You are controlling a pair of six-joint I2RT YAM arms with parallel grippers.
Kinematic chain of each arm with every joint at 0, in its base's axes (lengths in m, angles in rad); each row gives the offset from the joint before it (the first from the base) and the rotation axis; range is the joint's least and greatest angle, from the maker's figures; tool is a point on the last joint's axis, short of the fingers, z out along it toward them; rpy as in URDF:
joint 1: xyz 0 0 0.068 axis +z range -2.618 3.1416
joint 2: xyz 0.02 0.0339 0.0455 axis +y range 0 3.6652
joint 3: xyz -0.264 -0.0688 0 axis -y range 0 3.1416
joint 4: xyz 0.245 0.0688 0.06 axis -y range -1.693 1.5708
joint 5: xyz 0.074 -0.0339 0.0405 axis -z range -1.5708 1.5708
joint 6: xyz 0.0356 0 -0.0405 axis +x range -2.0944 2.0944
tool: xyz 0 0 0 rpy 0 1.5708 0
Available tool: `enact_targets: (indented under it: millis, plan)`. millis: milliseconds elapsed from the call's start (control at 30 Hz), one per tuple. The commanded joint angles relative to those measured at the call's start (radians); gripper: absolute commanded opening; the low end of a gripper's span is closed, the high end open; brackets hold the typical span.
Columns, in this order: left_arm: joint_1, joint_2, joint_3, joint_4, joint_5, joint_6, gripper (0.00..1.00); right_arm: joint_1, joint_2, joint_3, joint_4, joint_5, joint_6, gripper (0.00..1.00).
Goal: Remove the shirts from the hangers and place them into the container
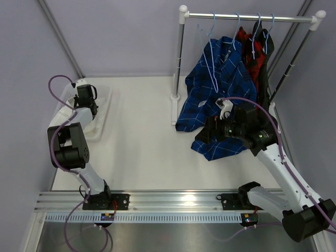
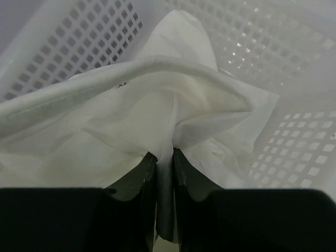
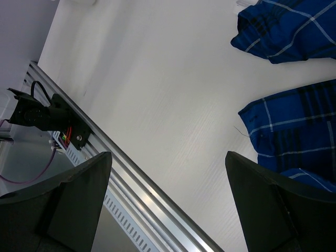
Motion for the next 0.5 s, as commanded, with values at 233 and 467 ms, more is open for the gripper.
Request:
enact_targets:
  millis: [233,467]
  plan:
    - [0.034,0.089,0.152,-0.247,0.206,-0.066,0.53,-0.001,-0.057,0.013,-0.013,0.022,-0.007,0.99]
    - [0.047,-0.031,0.178,-0.293,0.255,-0.082,0.91,-0.001,-0.094,0.045,-0.048,0.044,-0.028,0.99]
